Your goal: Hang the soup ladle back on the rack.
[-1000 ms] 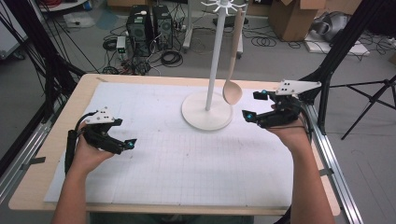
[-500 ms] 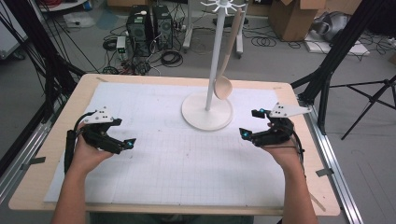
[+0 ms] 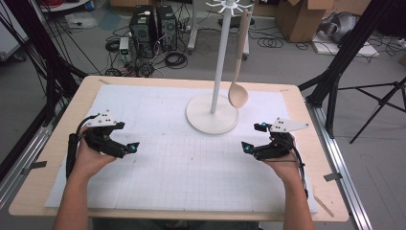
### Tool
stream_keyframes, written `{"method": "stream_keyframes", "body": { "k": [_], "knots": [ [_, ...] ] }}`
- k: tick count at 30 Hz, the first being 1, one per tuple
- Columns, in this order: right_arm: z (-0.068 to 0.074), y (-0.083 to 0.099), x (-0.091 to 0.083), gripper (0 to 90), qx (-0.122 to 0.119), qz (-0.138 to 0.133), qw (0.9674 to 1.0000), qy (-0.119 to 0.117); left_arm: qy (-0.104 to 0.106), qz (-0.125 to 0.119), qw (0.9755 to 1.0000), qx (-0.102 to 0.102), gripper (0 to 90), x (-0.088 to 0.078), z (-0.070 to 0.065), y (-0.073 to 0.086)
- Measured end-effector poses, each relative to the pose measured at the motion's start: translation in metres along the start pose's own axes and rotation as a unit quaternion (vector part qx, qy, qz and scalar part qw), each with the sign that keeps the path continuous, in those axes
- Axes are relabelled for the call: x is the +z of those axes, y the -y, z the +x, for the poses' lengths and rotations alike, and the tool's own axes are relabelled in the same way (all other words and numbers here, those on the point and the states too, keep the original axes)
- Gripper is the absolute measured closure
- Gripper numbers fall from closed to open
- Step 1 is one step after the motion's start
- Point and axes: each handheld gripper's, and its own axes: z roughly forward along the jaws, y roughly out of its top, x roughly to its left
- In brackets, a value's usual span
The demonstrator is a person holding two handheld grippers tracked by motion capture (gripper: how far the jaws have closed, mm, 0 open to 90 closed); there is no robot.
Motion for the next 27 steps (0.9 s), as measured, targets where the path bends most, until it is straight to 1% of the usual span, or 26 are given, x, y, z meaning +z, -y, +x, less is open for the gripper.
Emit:
{"method": "stream_keyframes", "body": {
  "k": [1, 2, 4, 7, 10, 11, 15, 19, 21, 25, 26, 27],
  "knots": [
    [0.0, 0.0013, 0.0007, 9.9, -0.001, -0.001, 1.0, 0.002, 0.0, 0.002, 1.0, 0.003, 1.7, 0.0003, 0.0007, 0.0001],
    [0.0003, 0.0021, 0.0013, 9.9, 0.0, 0.002, 1.0, 0.0, -0.001, 0.001, 1.0, 0.0, 1.6, 0.0006, 0.0007, 0.0002],
    [-0.0006, 0.0024, 0.003, 9.9, -0.009, 0.005, 0.9999, 0.001, 0.0, 0.0, 1.0, 0.001, 1.6, 0.0007, 0.0012, -0.0001],
    [-0.0046, 0.003, 0.003, 9.9, 0.0, -0.003, 1.0, 0.002, -0.002, -0.002, 1.0, -0.001, 1.7, 0.0003, 0.0008, -0.0002],
    [-0.0062, 0.0044, 0.0059, 9.9, 0.006, 0.002, 1.0, 0.002, -0.001, -0.003, 1.0, -0.001, 1.7, 0.0002, 0.0011, 0.0009],
    [-0.0065, 0.0046, 0.0069, 9.9, 0.006, 0.004, 1.0, 0.001, -0.001, -0.002, 1.0, -0.004, 1.6, 0.0007, 0.0014, 0.0015],
    [-0.007, 0.0051, 0.0095, 9.9, 0.008, 0.009, 0.9999, -0.001, -0.002, 0.004, 1.0, -0.004, 1.6, 0.0029, 0.0028, 0.0025],
    [-0.0091, 0.006, 0.0074, 10.0, 0.01, 0.006, 0.9999, 0.003, 0.001, 0.002, 1.0, -0.003, 1.7, 0.0038, 0.0021, 0.0021],
    [-0.0094, 0.0059, 0.0059, 10.0, 0.018, 0.004, 0.9998, 0.003, 0.002, 0.005, 1.0, -0.001, 1.7, 0.0033, 0.0022, 0.0022],
    [-0.0075, 0.0051, 0.0048, 10.0, 0.016, 0.006, 0.9998, 0.005, 0.003, -0.001, 1.0, -0.003, 1.7, 0.0006, 0.0023, 0.002],
    [-0.0063, 0.0047, 0.0049, 10.0, 0.015, 0.006, 0.9999, 0.004, 0.002, -0.001, 1.0, 0.0, 1.6, -0.0001, 0.0025, 0.0018],
    [-0.006, 0.0043, 0.0047, 10.0, 0.011, 0.005, 0.9999, 0.005, 0.003, -0.003, 1.0, -0.002, 1.7, -0.0005, 0.0019, 0.0016]
  ]
}}
